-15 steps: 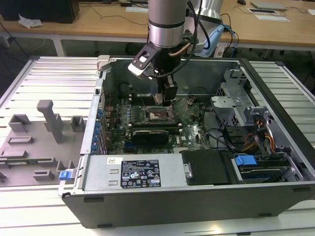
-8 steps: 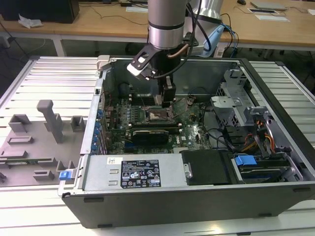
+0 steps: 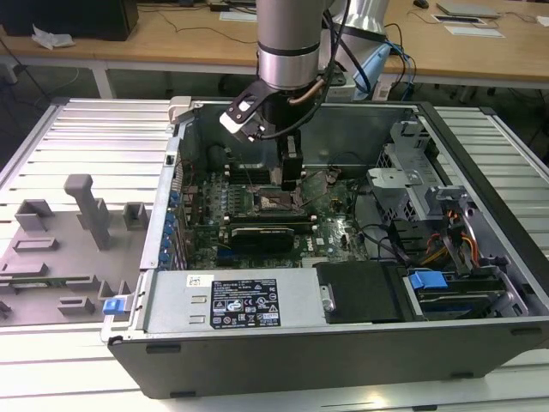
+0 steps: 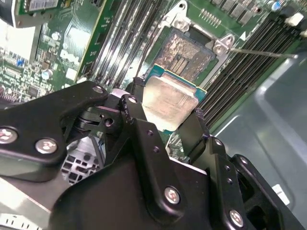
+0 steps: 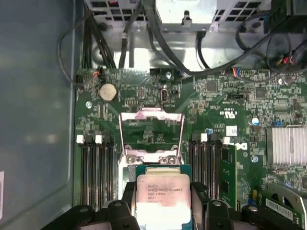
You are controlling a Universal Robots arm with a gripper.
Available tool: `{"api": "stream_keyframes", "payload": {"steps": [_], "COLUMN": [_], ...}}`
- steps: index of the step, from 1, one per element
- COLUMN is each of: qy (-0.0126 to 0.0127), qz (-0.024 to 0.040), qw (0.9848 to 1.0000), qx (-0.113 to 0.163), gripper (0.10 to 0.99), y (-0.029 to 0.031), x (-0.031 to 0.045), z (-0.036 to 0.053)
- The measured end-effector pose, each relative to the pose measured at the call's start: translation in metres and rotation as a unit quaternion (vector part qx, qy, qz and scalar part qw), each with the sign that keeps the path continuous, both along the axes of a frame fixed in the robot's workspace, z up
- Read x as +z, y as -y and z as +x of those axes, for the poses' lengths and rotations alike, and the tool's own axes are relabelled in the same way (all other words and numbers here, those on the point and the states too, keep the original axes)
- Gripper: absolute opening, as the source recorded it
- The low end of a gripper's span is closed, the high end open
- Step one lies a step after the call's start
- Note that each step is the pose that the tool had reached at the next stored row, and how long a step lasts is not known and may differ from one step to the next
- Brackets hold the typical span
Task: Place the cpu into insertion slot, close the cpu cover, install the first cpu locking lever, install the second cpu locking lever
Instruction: 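Place the cpu into insertion slot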
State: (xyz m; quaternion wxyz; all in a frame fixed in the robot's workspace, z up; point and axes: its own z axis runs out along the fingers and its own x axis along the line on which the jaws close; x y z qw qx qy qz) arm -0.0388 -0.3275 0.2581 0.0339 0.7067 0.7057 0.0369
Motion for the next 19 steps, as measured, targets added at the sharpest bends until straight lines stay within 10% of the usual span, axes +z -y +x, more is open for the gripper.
{"api": "stream_keyframes", "payload": {"steps": [2, 7, 19], "qy": [0.0132, 0.0284, 0.0305], "qz": [-0.0009, -0.0017, -0.0040], "qw": [0.9999, 0.9996, 0.9995], "qx": [0.000, 0.000, 0.000], "gripper": [0.541, 0.541, 0.541], "y": [-0.0005, -0.0020, -0.0061], "x": [-0.0008, -0.0055, -0.0293], "z": [-0.0002, -0.0035, -0.0228]}}
